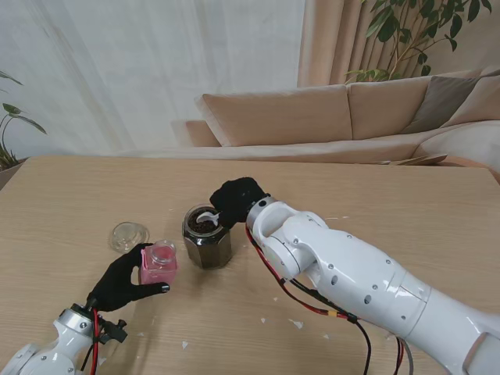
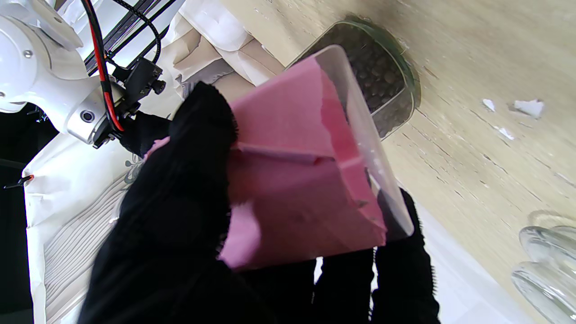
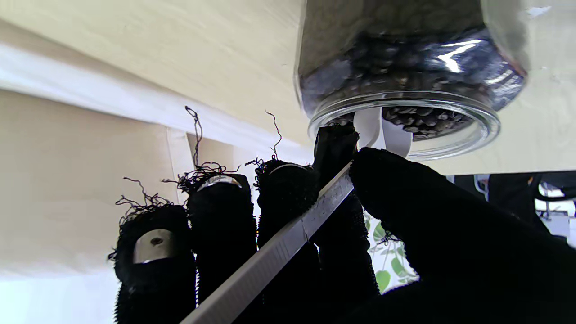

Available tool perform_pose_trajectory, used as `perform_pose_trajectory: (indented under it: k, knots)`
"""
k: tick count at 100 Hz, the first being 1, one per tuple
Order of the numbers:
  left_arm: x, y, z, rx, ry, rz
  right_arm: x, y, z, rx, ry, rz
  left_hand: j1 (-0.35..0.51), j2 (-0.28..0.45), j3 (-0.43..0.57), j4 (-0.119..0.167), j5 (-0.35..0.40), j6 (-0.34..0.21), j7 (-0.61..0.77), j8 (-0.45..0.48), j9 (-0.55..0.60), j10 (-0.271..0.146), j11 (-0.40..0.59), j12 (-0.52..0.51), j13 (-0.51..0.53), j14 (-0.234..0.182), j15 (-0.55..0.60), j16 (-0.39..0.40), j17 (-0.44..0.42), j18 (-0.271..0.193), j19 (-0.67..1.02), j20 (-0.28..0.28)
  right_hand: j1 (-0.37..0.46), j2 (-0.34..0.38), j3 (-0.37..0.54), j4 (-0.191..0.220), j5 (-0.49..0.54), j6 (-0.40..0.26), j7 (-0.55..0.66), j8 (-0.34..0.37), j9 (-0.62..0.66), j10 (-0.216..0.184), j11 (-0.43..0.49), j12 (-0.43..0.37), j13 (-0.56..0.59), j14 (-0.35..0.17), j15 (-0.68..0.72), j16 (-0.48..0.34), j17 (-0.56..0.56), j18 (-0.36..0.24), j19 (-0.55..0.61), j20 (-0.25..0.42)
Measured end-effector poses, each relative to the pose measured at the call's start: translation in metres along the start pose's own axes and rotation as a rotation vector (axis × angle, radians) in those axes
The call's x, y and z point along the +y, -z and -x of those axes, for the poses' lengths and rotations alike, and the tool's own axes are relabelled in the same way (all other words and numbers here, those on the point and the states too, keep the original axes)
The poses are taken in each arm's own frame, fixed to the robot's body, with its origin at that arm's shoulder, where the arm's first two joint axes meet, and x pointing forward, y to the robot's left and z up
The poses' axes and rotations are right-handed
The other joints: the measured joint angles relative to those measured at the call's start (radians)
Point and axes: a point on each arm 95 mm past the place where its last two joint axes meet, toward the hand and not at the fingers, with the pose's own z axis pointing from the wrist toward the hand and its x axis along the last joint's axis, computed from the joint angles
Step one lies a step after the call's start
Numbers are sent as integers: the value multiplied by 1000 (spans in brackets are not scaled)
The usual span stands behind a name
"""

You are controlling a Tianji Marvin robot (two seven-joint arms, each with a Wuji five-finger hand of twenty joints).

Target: Portion coffee beans from the glass jar into the coffee jar

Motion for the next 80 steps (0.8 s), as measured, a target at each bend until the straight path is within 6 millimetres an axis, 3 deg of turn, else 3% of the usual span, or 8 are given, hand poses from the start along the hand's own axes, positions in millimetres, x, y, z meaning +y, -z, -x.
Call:
perform_pose_trajectory:
  k: [80]
  knots:
    - [1,0,0,-3,2,6,2,2,19,-92,-356,-132,0,0,0,0,0,0,0,0,0,0,0,0,-9,0,0,0,0,0,0,0,-12,-17,22,0,36,54,5,-7,54,-15,11,45,105,-3,48,13,119,15,32,3]
